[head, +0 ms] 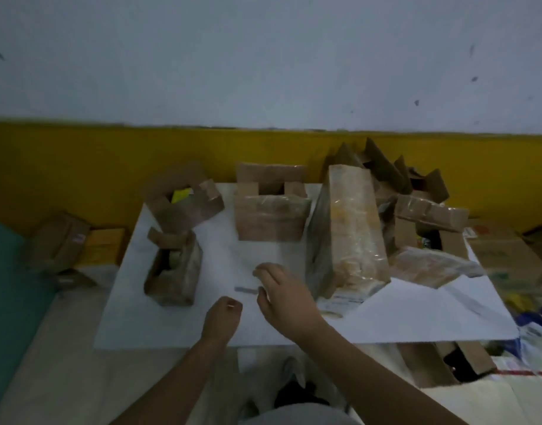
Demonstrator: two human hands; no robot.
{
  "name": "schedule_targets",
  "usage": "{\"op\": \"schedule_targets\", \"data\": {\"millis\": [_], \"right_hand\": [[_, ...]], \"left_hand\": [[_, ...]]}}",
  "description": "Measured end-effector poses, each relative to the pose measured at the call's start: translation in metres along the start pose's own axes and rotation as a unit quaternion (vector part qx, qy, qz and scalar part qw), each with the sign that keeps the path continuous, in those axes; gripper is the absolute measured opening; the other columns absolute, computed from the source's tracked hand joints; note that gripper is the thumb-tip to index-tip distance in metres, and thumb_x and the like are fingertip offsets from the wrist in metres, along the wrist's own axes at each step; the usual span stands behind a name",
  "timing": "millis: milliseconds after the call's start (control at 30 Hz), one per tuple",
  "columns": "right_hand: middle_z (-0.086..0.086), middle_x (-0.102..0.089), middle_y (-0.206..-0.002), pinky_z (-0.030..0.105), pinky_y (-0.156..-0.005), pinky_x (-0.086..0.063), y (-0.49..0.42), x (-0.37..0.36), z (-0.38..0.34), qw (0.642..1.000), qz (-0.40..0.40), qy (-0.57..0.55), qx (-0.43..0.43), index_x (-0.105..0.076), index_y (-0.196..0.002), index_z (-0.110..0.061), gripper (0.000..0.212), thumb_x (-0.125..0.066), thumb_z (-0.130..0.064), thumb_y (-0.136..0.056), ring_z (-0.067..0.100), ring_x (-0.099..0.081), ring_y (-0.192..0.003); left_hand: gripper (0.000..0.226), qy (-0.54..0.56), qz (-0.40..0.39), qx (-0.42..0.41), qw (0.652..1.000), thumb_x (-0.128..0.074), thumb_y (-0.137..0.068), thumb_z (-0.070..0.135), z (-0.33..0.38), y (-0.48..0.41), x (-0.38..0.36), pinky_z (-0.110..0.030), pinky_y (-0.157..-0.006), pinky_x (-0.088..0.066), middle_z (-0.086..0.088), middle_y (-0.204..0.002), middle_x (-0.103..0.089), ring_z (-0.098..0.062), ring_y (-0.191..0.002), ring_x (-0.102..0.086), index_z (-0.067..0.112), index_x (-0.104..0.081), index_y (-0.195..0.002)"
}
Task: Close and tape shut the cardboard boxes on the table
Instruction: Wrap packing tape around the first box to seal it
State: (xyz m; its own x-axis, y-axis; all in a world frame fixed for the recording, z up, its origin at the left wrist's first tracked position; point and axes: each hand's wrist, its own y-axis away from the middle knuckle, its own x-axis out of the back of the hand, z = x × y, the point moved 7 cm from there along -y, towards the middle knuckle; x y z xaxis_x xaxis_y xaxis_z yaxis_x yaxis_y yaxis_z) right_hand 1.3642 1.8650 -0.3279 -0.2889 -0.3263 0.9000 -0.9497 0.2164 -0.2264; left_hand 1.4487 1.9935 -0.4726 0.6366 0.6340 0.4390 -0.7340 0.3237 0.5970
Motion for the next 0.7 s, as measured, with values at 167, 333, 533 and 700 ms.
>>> {"op": "schedule_targets", "data": {"millis": [167, 333, 533, 700], "right_hand": [[0.008, -0.041, -0.146, 0.037, -0.099, -0.042, 0.058, -0.140, 0.014, 0.947, -0.306, -0.001, -0.094, -0.038, -0.147, -0.011, 0.054, -0.046, -0.022, -0.095, 0.028, -0.046, -0.126], [0.007, -0.034, -0.150, 0.034, -0.104, -0.039, 0.084, -0.180, 0.026, 0.914, -0.367, -0.052, -0.165, -0.031, -0.150, -0.013, 0.059, -0.045, -0.034, -0.097, 0.025, -0.042, -0.132], [0.004, -0.036, -0.151, 0.038, -0.108, -0.039, 0.095, -0.194, 0.048, 0.910, -0.342, -0.089, -0.217, -0.033, -0.151, -0.016, 0.060, -0.049, -0.032, -0.095, 0.023, -0.042, -0.134], [0.001, -0.036, -0.150, 0.038, -0.105, -0.043, 0.101, -0.197, 0.054, 0.908, -0.343, -0.094, -0.222, -0.031, -0.151, -0.020, 0.059, -0.048, -0.036, -0.096, 0.021, -0.047, -0.131]], "left_hand": [[0.028, -0.003, -0.010, 0.158, 0.987, -0.054, -0.096, 0.021, -0.102, 0.006, 0.003, -0.031, -0.077, -0.053, -0.016, -0.088, -0.065, -0.029, -0.089, -0.064, 0.008, -0.054, -0.071], [0.034, 0.101, -0.067, 0.172, 0.978, -0.061, -0.096, 0.015, -0.125, -0.006, -0.040, -0.030, -0.079, -0.051, -0.019, -0.127, -0.061, -0.028, -0.107, -0.060, -0.004, -0.061, -0.124], [0.053, 0.201, -0.022, 0.181, 0.963, -0.075, -0.085, 0.015, -0.141, -0.028, -0.089, -0.035, -0.096, -0.047, -0.016, -0.133, -0.058, -0.029, -0.116, -0.059, -0.001, -0.052, -0.130], [0.037, 0.157, -0.004, 0.159, 0.975, -0.075, -0.085, 0.015, -0.146, -0.037, -0.097, -0.040, -0.096, -0.050, -0.012, -0.117, -0.064, -0.029, -0.114, -0.061, 0.001, -0.060, -0.116]]}}
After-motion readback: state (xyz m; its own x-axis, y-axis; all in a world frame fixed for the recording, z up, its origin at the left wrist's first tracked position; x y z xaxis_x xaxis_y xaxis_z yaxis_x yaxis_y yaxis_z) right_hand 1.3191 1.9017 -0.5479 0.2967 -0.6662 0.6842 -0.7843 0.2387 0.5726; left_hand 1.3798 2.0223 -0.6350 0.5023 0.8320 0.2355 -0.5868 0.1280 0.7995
